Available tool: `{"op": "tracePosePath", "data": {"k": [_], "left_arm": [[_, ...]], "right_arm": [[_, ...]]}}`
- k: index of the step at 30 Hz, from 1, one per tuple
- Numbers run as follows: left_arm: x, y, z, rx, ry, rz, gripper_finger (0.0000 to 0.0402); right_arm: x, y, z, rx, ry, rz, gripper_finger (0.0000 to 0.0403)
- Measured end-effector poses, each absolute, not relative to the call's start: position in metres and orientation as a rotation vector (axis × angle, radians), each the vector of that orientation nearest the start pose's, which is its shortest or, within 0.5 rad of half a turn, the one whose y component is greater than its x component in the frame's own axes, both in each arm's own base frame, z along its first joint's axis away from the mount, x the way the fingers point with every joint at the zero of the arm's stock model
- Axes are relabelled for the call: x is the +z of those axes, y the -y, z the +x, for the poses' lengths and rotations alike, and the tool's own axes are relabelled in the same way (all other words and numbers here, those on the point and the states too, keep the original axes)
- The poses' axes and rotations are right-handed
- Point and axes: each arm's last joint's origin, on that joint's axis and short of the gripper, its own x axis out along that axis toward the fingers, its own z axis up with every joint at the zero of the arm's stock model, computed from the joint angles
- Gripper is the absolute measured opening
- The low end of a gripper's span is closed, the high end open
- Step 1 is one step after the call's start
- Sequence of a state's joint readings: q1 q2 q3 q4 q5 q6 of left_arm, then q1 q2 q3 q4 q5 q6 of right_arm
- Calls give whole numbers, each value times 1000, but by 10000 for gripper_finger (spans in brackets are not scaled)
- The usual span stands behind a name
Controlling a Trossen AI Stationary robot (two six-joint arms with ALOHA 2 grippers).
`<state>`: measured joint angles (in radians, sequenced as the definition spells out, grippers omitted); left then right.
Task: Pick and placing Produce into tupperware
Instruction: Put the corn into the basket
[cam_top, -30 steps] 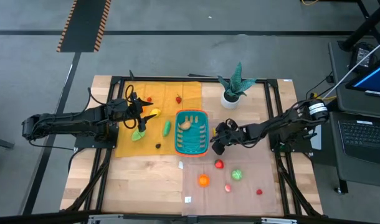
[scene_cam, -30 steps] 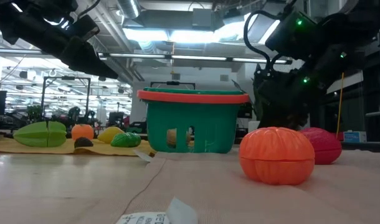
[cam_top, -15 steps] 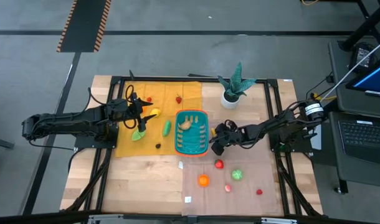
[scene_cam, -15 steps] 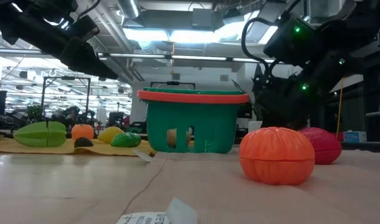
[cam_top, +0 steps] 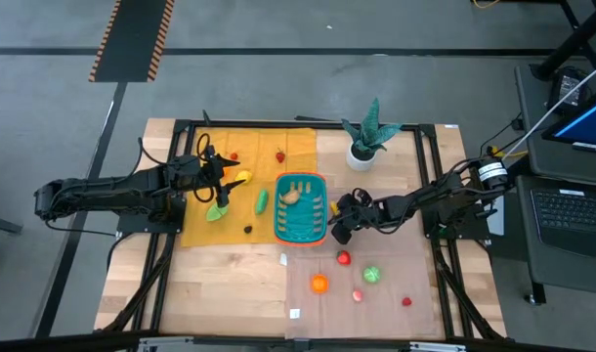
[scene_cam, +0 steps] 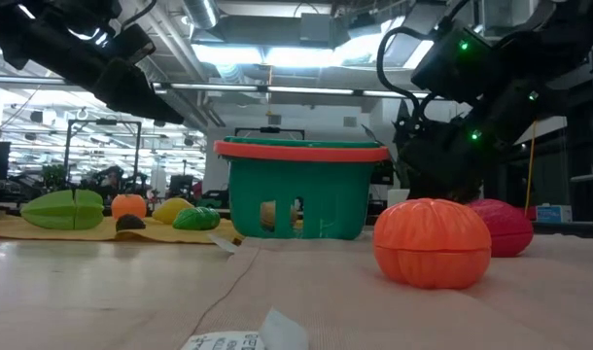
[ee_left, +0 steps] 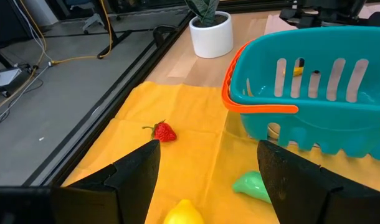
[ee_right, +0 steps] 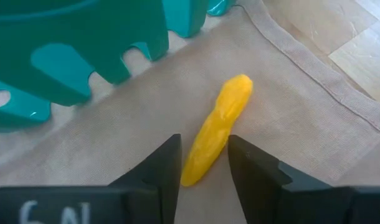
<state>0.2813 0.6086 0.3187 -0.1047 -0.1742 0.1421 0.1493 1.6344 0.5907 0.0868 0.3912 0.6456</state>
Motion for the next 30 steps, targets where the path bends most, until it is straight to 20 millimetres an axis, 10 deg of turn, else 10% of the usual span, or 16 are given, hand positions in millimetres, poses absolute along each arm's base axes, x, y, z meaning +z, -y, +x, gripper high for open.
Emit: {"op": "tracePosePath", "data": {"k": [30], "left_arm": [[205, -45, 137, 420, -429, 117, 261]], "right_arm": [[108, -29, 265, -508, -806, 339, 4]]}}
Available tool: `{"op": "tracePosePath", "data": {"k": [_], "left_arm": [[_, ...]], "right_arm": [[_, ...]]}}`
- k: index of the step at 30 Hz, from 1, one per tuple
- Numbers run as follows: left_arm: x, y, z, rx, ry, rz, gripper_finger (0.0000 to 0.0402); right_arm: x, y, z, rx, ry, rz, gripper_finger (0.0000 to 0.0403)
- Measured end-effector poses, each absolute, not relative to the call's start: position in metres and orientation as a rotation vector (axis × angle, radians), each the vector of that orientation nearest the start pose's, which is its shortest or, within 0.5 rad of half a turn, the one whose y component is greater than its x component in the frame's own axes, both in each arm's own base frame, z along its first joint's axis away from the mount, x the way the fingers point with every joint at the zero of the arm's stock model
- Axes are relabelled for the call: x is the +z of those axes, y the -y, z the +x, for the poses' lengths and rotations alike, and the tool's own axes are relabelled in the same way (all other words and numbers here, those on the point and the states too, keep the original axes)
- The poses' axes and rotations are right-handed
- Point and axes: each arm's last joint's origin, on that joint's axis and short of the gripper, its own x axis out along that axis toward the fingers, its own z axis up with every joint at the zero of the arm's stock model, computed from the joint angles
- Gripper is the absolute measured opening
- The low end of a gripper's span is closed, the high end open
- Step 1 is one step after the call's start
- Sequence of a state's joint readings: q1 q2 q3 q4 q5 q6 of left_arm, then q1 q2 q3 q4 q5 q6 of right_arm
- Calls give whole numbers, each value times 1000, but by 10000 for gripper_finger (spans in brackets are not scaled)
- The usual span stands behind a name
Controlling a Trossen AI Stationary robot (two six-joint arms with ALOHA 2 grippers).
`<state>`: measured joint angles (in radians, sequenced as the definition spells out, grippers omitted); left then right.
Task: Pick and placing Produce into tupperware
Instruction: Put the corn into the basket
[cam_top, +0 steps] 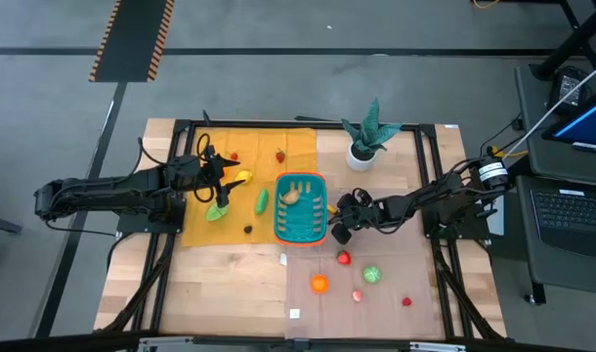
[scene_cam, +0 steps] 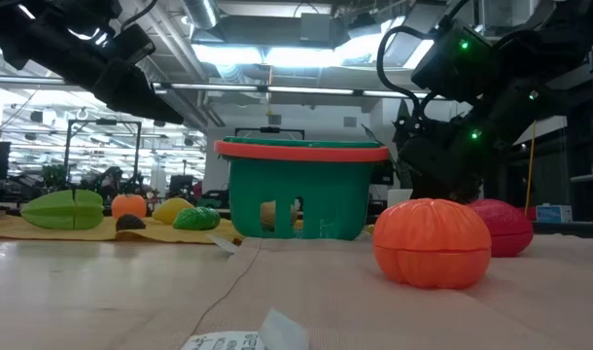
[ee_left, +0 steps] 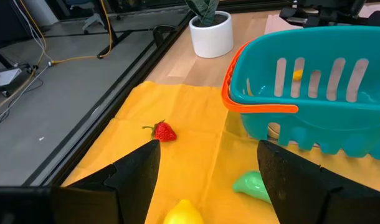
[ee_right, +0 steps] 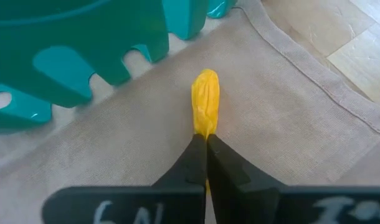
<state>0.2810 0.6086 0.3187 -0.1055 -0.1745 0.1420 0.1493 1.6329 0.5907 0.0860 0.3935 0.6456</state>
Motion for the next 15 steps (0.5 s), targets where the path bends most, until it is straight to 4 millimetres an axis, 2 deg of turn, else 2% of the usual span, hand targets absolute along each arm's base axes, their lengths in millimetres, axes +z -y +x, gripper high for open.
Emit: {"op": "tracePosePath", "data": {"k": [6, 11, 15], "left_arm": [[205, -45, 137, 420, -429, 116, 261], [205, -45, 137, 421, -430, 116, 261], [205, -45, 137, 420, -430, 116, 261]], "right_arm": [[114, -29, 264, -499, -793, 347, 3], [137, -27, 259, -467, -738, 328, 2], [155, -22, 247, -513, -729, 303, 2]]}}
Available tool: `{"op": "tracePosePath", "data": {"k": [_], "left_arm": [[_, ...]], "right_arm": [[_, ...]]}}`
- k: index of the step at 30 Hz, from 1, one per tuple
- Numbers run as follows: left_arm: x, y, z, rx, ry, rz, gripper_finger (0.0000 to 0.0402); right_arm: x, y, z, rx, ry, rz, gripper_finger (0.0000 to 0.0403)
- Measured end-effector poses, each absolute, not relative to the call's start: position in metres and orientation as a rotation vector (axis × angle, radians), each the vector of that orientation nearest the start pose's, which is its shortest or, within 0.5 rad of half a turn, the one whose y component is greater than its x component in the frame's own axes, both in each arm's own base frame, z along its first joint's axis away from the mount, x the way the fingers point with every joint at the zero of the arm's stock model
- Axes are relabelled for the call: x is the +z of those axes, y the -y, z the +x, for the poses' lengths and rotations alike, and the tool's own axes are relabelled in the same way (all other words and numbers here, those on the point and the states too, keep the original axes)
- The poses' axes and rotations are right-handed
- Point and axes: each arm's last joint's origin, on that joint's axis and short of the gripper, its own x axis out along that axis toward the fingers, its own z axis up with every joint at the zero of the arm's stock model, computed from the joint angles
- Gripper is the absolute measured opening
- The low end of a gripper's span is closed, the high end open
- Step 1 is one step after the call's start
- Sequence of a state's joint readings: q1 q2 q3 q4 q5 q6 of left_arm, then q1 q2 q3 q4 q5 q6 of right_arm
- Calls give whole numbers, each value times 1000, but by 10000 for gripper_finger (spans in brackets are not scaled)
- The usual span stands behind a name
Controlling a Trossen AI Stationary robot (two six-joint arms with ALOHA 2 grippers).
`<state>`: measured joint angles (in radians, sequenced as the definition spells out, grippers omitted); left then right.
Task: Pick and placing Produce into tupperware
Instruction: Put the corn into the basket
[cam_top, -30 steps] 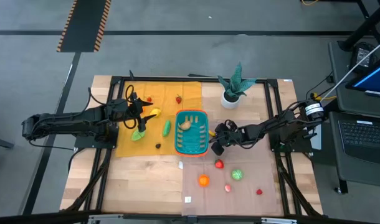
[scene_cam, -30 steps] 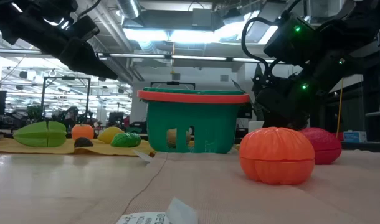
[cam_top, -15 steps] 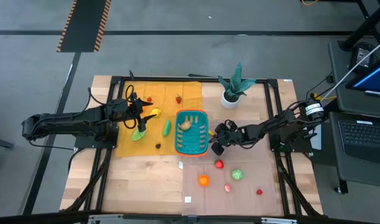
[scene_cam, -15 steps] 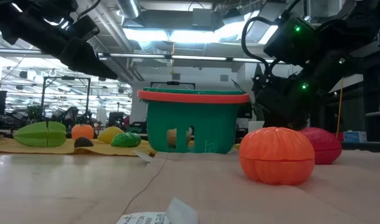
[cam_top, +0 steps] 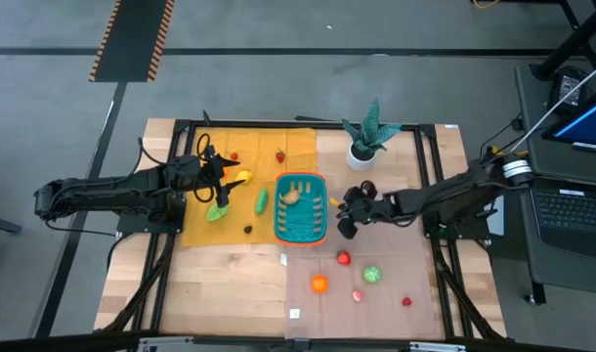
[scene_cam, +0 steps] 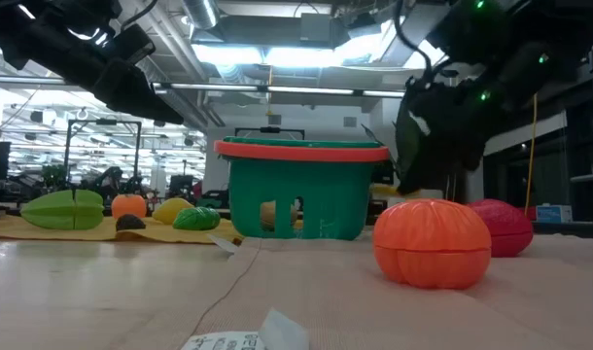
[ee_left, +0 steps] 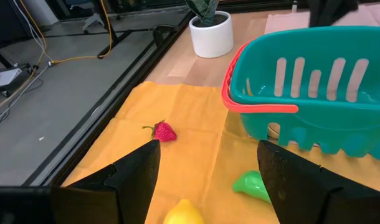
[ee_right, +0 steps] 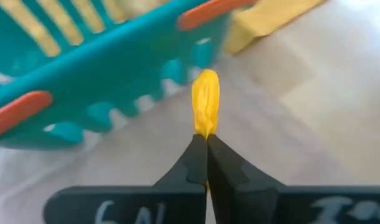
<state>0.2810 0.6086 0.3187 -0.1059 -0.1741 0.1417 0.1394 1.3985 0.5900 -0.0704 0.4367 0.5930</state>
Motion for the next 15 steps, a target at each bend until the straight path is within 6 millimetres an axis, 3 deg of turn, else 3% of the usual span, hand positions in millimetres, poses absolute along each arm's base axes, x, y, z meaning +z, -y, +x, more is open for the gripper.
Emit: {"op": "tracePosePath", "data": {"k": [8, 15], "left_arm": [[205, -45, 137, 421, -429, 116, 261], [205, -45, 137, 421, -429, 115, 261]], "right_arm": [[183, -16, 219, -600, -681, 257, 1], [165, -12, 193, -554, -522, 309, 0]]}}
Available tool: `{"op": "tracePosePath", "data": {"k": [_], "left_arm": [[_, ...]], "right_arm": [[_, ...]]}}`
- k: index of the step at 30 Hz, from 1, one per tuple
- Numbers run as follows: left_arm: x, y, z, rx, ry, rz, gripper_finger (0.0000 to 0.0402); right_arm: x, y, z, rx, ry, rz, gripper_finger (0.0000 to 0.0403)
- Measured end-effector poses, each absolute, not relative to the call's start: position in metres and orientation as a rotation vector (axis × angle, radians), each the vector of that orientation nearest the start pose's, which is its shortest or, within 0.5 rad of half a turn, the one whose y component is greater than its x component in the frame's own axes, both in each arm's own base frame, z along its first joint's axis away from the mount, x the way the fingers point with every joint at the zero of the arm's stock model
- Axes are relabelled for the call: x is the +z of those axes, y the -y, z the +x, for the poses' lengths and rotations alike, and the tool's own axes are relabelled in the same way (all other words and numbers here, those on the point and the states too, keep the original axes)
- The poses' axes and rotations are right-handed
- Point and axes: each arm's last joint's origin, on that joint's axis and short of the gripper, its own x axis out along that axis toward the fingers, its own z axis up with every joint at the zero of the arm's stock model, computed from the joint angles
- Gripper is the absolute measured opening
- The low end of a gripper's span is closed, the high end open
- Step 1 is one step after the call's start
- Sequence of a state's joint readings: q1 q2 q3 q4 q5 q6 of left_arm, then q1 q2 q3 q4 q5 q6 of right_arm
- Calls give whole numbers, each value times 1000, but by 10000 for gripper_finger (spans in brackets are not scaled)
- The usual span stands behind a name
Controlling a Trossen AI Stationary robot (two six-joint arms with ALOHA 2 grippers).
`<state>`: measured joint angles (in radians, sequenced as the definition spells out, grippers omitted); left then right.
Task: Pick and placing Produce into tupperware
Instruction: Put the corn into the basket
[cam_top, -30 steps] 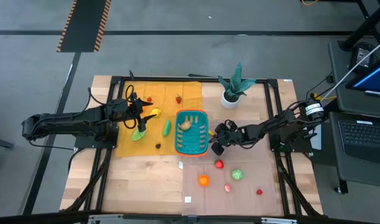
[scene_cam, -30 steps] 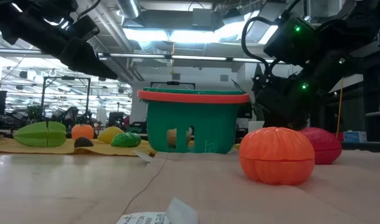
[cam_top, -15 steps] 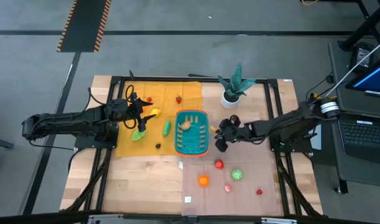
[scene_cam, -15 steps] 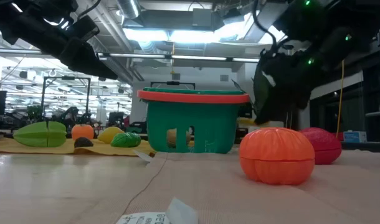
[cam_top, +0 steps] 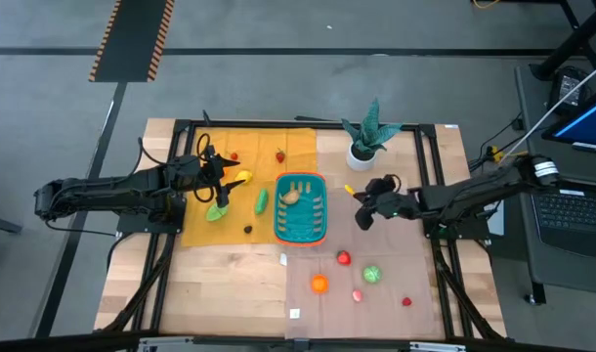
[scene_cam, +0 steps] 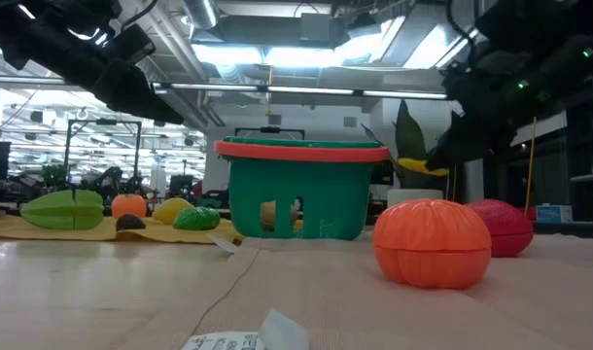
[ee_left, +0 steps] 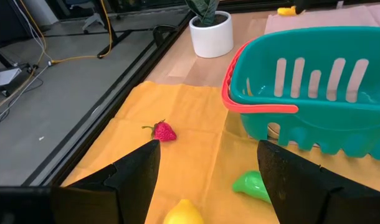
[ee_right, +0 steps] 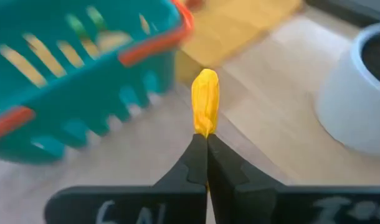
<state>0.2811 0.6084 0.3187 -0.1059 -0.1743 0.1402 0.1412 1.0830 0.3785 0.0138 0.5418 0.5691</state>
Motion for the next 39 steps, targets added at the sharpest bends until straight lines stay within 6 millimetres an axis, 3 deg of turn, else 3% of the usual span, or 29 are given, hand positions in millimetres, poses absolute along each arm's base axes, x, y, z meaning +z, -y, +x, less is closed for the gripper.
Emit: {"op": "tracePosePath", "data": {"k": [9, 18, 28, 39], "left_arm": [[205, -45, 137, 425, -424, 92, 261], [205, -45, 137, 427, -423, 86, 261], [205, -45, 137, 427, -422, 87, 261], [205, -45, 137, 427, -422, 87, 261]], "right_arm": [[157, -14, 178, -273, -216, 212, 0], [165, -13, 178, -30, -109, 125, 0], [170, -7, 180, -44, -77, 123, 0], [189, 1, 234, -51, -213, 44, 0]]}}
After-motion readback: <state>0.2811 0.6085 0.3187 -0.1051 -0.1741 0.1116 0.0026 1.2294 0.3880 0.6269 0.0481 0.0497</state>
